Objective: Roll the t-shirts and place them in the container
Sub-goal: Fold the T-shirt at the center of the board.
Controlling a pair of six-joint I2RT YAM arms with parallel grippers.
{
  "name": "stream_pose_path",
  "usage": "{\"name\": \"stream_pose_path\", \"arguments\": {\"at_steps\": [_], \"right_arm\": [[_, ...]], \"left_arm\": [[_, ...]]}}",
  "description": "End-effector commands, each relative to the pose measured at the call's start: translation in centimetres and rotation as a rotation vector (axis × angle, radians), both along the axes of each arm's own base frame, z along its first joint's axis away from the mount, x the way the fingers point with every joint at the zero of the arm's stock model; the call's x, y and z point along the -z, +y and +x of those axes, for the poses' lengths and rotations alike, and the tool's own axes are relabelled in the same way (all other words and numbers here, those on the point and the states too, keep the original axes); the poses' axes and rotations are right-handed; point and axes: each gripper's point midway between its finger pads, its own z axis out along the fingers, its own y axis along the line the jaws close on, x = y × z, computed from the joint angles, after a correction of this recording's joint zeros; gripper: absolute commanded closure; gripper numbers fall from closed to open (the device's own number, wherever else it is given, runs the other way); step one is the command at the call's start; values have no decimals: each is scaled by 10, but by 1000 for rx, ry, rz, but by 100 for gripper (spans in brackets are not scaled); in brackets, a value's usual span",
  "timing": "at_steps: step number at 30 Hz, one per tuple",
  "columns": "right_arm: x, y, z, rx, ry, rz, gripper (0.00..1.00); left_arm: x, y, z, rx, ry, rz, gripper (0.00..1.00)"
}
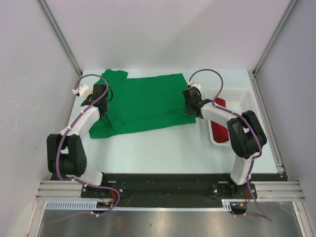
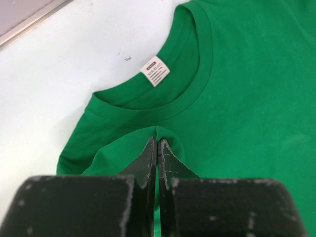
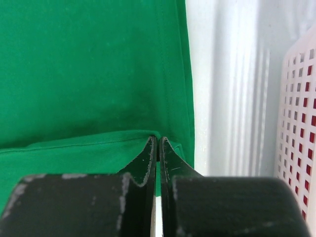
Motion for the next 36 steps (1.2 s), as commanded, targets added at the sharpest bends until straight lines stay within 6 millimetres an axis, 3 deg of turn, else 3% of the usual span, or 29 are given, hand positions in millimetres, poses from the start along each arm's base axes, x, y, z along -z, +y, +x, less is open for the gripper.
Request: {"name": "stream_pose_path", "arguments": {"at_steps": [1,11,19,36], "right_arm": [[-14,0,22,23,-71,9,100],[-9,-2,22,33,-61,2,100],[-10,-6,28,54,-76,14,100],[-20,0,43,32,-131,56,100]], "left_arm": [[-29,0,28,39,-91,-2,100],[-54,8,40,56,-141,2,100],[-46,5,53,87,-109,-1,100],[-43,14,60,75,-93,5,100]]}}
